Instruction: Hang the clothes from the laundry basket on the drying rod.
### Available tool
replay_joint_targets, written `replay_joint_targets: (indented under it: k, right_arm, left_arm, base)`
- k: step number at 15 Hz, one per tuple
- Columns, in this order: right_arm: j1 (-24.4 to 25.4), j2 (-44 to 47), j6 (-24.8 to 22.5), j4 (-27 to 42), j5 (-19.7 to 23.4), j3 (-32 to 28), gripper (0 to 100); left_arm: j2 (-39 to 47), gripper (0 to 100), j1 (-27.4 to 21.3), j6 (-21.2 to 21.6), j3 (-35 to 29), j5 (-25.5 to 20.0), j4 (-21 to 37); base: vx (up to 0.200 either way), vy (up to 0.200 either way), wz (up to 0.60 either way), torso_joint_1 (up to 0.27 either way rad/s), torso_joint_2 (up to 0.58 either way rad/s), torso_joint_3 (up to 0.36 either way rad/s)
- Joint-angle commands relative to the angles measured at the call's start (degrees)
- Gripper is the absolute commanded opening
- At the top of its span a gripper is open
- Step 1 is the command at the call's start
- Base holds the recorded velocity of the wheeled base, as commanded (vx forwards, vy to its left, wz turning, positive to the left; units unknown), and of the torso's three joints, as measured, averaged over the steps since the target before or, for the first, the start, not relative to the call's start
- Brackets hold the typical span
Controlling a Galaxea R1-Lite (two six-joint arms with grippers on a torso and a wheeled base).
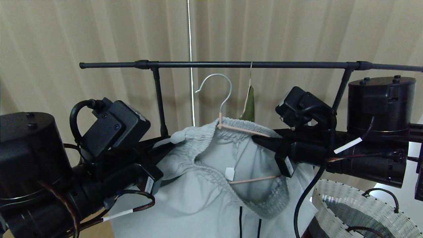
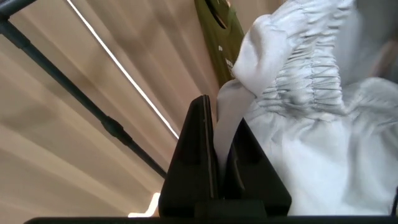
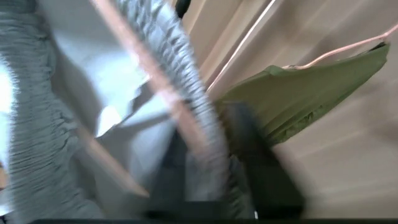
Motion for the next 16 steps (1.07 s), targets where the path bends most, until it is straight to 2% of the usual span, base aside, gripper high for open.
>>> replay_joint_targets:
  k: [1, 5, 6, 11, 12, 15, 16]
  right_arm:
    - [0.0, -0.4, 0.0, -0.1, 0.0, 0.0, 0]
    - [0.0, -1.0, 0.1, -0.1, -0.1, 0.1, 0]
    - [0.0, -1.2, 0.1, -0.1, -0.1, 0.0, 0]
    - [-0.5, -4.5, 0.0, 0.4, -0.5, 0.6, 0]
    - [-3.1, -5.7, 0.1, 0.1, -0.6, 1.1, 0]
    - [-6.7, -7.4, 0.1, -0.1, -0.9, 1.5, 0]
    - [-6.7, -7.4, 0.1, -0.1, -0.9, 1.5, 0]
  left_arm:
    - [0.0, 0, 0.2, 0.0, 0.0, 0.0, 0.0]
    - [-0.5, 0, 0.2, -0.1, 0.4, 0.1, 0.0]
    - [-0.5, 100, 0.2, 0.0, 0.7, 0.1, 0.0]
    - [-6.3, 100, 2.5, -3.3, 4.2, -0.9, 0.1]
    - [-10.5, 100, 5.1, -3.9, 7.8, -2.9, 0.1]
    - [-14.0, 100, 12.0, -4.0, 13.2, -6.0, 0.3]
    - [-14.0, 100, 12.0, -4.0, 13.2, -6.0, 0.3]
  base:
    - [0.0, 0.0, 0.0, 0.0, 0.0, 0.0]
    - [0.0, 0.0, 0.0, 0.0, 0.0, 0.0]
    - [0.0, 0.0, 0.0, 0.0, 0.0, 0.0]
    - [0.0, 0.0, 0.0, 0.0, 0.0, 0.0]
    - [0.0, 0.0, 0.0, 0.0, 0.0, 0.0]
    - [0.0, 0.0, 0.0, 0.0, 0.0, 0.0]
    - [0.0, 0.0, 0.0, 0.0, 0.0, 0.0]
